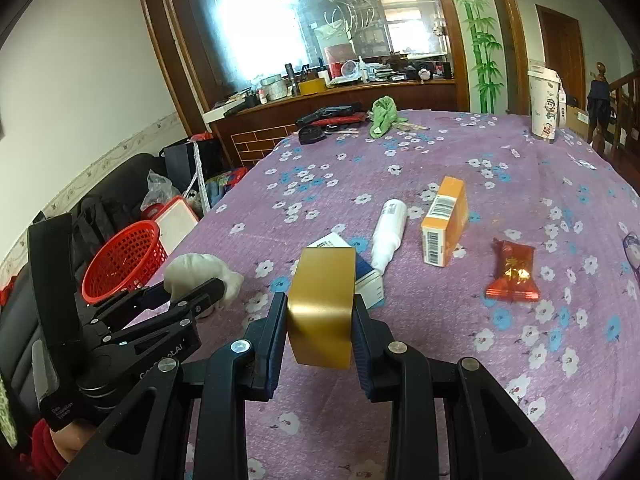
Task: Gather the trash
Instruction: 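Carry the white cloth and gold tape roll over the red wastebasket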
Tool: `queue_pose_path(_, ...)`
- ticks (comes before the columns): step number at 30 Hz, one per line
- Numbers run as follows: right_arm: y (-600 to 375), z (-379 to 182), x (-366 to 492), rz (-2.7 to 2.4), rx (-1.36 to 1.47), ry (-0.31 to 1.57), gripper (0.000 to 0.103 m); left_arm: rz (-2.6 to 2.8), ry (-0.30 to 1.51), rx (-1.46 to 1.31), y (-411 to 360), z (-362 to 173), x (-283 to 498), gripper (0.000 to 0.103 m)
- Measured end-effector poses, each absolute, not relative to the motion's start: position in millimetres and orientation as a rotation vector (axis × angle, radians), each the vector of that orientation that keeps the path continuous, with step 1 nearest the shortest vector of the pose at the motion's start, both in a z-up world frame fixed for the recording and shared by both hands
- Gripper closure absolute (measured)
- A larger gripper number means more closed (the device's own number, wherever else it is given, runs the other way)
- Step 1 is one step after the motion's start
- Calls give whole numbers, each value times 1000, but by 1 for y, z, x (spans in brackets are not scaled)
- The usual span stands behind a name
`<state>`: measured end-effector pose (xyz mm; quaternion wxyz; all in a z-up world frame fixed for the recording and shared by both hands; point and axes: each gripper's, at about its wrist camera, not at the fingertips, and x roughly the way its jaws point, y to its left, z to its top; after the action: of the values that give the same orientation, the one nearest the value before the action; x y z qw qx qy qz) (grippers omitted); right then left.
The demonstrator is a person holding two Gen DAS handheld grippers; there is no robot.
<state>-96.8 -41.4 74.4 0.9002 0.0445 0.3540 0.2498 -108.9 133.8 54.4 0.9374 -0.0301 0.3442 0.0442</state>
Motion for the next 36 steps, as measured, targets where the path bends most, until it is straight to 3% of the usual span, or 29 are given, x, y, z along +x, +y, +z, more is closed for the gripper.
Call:
queue_pose_path(22, -11, 85, -114, 563, 53, 733, 70, 110, 658, -91, 155, 64, -142, 62)
queue_pose_path(36, 79, 106, -104, 713, -23, 795, 70, 211, 595, -185, 240, 91, -163, 62)
